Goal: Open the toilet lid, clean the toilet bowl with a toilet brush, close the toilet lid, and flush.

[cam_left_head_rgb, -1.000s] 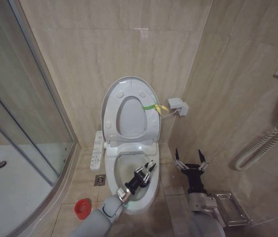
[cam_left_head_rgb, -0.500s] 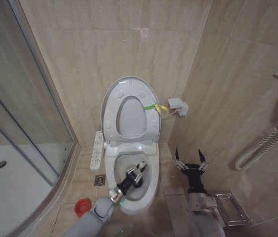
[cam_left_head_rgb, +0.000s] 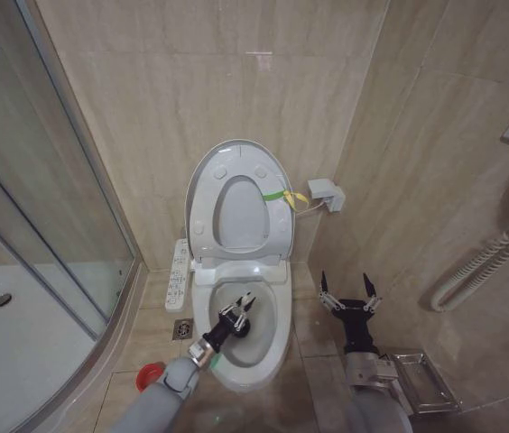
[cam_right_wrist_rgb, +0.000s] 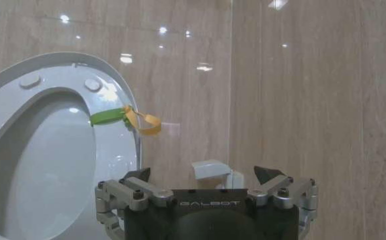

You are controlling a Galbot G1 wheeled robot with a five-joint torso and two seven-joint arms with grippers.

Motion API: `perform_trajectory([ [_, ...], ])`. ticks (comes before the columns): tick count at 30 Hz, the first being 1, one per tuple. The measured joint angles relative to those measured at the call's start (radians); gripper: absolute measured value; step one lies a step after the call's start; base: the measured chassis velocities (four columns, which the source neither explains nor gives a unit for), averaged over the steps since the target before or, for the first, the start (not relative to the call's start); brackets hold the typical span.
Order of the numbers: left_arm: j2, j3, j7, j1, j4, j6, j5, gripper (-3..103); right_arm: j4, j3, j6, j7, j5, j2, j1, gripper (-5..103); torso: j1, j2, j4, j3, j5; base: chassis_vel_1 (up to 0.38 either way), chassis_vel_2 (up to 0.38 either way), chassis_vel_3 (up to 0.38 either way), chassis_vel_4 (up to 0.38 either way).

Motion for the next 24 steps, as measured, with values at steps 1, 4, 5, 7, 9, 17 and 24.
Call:
perform_trajectory([
  [1,-0.008,0.014,-0.010,0.000,-0.012,0.000,-0.001,20,0.000,0.000,0.000,0.000,0.000,0.000,0.000,100,0.000,0.000,0.0000,0.000,0.0000,0.000,0.000,0.000,0.000],
  [4,-0.021,0.039,-0.035,0.004,-0.034,0.005,0.001,20,0.000,0.000,0.000,0.000,0.000,0.000,0.000,100,0.000,0.000,-0.0001,0.000,0.0000,0.000,0.000,0.000,0.000],
  [5,-0.025,0.051,-0.044,0.007,-0.047,0.007,0.002,20,0.000,0.000,0.000,0.000,0.000,0.000,0.000,100,0.000,0.000,-0.0001,0.000,0.0000,0.000,0.000,0.000,0.000],
  [7,-0.026,0.060,-0.050,0.011,-0.060,0.010,0.002,20,0.000,0.000,0.000,0.000,0.000,0.000,0.000,100,0.000,0.000,-0.0001,0.000,0.0000,0.000,0.000,0.000,0.000],
  [9,-0.021,0.084,-0.057,0.019,-0.103,0.017,-0.005,20,0.000,0.000,0.000,0.000,0.000,0.000,0.000,100,0.000,0.000,0.0000,0.000,0.0001,0.000,0.000,0.000,0.000],
  [17,0.004,0.119,-0.057,0.033,-0.200,0.037,-0.062,20,0.000,0.000,0.000,0.000,0.000,0.000,0.000,100,0.000,0.000,-0.0001,0.000,0.0000,0.000,0.000,0.000,0.000],
  [24,0.013,0.058,-0.022,0.037,-0.112,0.019,-0.045,20,0.000,0.000,0.000,0.000,0.000,0.000,0.000,100,0.000,0.000,-0.0001,0.000,-0.0002,0.000,0.000,0.000,0.000],
])
